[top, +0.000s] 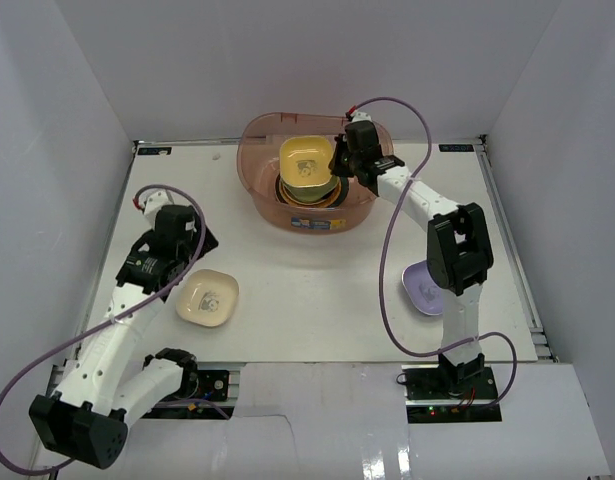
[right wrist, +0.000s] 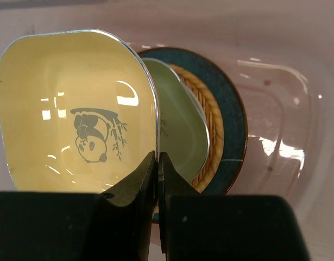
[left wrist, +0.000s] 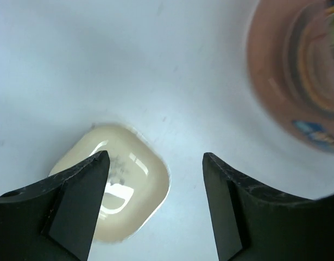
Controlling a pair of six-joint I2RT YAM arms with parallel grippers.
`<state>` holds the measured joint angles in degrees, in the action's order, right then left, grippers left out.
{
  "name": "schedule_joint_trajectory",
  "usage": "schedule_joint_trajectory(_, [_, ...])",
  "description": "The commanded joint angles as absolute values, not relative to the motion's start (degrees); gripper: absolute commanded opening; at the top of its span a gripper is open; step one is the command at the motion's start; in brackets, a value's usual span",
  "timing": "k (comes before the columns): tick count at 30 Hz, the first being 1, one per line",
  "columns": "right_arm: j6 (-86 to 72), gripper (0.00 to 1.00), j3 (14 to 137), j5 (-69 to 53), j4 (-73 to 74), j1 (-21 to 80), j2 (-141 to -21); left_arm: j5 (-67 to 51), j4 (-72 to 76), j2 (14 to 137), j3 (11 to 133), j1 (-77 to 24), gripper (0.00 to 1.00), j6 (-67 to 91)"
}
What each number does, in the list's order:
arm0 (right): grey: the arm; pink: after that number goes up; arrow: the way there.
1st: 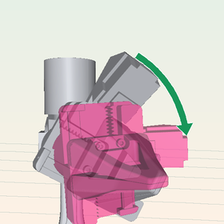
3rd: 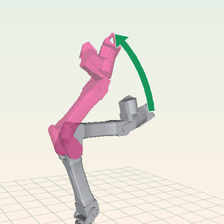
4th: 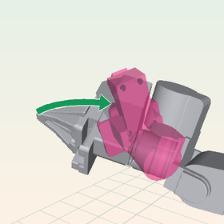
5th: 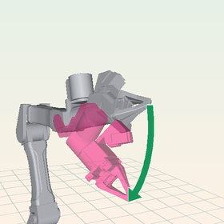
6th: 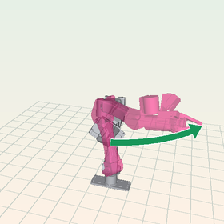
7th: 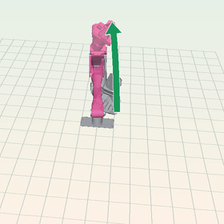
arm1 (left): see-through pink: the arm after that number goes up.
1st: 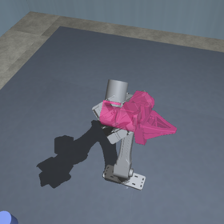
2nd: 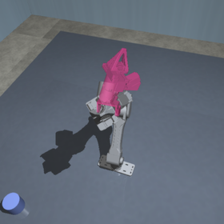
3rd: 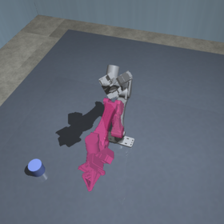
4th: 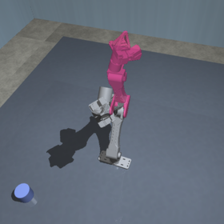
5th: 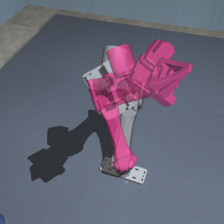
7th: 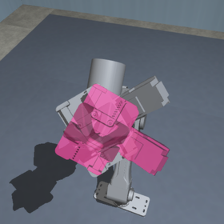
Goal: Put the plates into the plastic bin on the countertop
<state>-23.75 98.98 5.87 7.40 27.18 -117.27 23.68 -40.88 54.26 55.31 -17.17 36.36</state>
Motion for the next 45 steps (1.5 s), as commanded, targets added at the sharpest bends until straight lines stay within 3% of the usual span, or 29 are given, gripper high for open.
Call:
schedule_joint_trajectory(1, [-23.29,0.08,101.78,6.68,7.12,27.69,-117.07,23.3,-56.58,50.45,52.39,-17.05,0.81,49.9])
schedule_joint_trajectory(6, [-22.68,0.1,102.21,7.03,8.96,27.69,-119.53,19.26,-67.57,50.36,52.64,-16.96,0.87,60.36])
schedule_joint_trajectory(9, [-22.41,0.28,102.04,7.56,9.32,27.69,-120.06,17.06,-73.9,53.87,53.26,-16.96,0.87,63.1])
schedule_joint_trajectory(10, [-22.41,0.44,101.87,7.38,9.14,27.69,-119.97,15.22,-74.96,55.88,53.0,-16.96,0.87,64.32])
schedule_joint_trajectory(15, [-20.4,0.73,101.86,4.57,8.88,27.69,-116.11,9.15,-76.56,57.4,44.94,-16.96,0.88,66.7])
schedule_joint_trajectory(22, [-13.98,0.74,94.34,3.08,8.61,27.69,-101.01,8.97,-74.01,54.23,42.64,-16.96,0.82,69.17])
schedule_joint_trajectory(24, [-12.75,0.74,90.2,2.99,8.96,27.69,-93.54,6.95,-71.99,54.75,40.53,-16.96,0.77,68.65])
schedule_joint_trajectory(30, [-14.59,0.72,62.09,0.7,6.5,27.86,-71.04,8.34,-64.34,62.29,37.44,-16.79,0.75,67.33])
schedule_joint_trajectory(32, [-14.42,0.72,54.6,2.1,12.28,28.04,-65.76,8.87,-61.18,64.06,35.87,-16.79,0.73,66.8])
schedule_joint_trajectory(35, [-15.73,0.71,44.88,9.39,19.57,29.0,-56.19,8.62,-56.79,66.79,34.98,-16.79,0.55,64.43])
schedule_joint_trajectory(36, [-16.52,0.73,42.91,10.88,21.43,29.09,-53.73,8.09,-55.56,67.32,34.89,-16.79,0.44,62.25])
schedule_joint_trajectory(37, [-17.22,0.74,41.67,13.25,23.62,29.09,-50.48,7.56,-53.55,67.85,34.89,-16.7,0.21,61.62])
schedule_joint_trajectory(39, [-20.38,0.78,39.56,14.5,29.43,29.09,-49.05,6.68,-50.82,67.85,34.45,-16.79,0.0,59.95])
schedule_joint_trajectory(45, [-24.6,0.86,34.02,21.34,31.2,28.74,-51.23,2.29,-48.43,59.61,35.68,-17.14,0.0,53.18])
